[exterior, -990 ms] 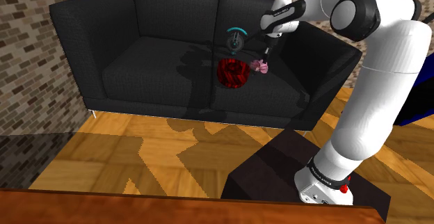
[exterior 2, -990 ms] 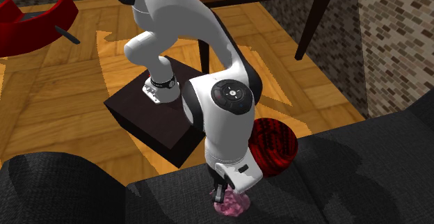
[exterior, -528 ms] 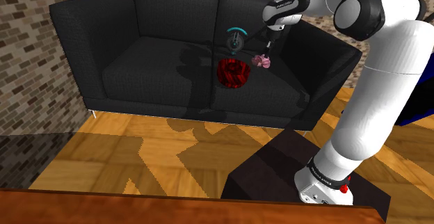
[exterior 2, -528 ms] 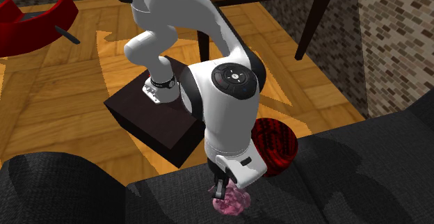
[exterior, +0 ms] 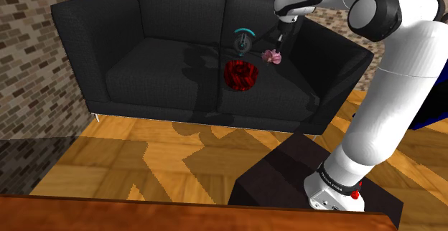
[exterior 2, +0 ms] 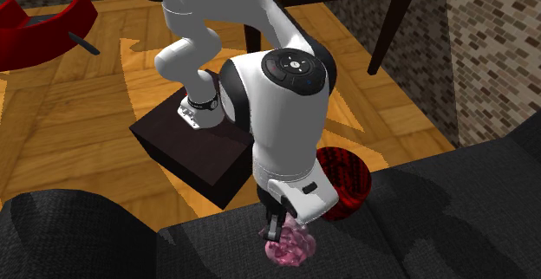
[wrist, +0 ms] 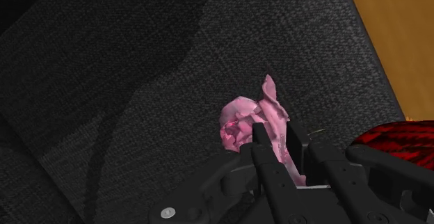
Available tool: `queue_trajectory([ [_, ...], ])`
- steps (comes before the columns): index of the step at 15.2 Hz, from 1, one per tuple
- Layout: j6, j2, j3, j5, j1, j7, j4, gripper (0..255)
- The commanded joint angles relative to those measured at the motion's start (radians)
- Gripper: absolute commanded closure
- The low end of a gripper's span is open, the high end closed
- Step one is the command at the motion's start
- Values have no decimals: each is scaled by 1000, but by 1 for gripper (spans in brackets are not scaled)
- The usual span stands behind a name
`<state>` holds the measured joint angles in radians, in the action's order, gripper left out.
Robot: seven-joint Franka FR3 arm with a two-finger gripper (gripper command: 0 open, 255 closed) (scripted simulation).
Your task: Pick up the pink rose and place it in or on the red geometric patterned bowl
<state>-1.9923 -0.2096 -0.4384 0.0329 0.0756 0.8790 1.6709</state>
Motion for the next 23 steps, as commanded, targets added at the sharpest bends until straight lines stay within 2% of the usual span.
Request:
queue_trajectory([
  [1, 28, 2, 0, 0, 0, 2, -26, 255],
  [8, 114, 3, -2, -1, 3, 9, -112, 255],
  [15, 141, 103, 56, 69, -110, -167, -29, 255],
  [23, 199, 152, 140, 109, -216, -357, -14, 255],
])
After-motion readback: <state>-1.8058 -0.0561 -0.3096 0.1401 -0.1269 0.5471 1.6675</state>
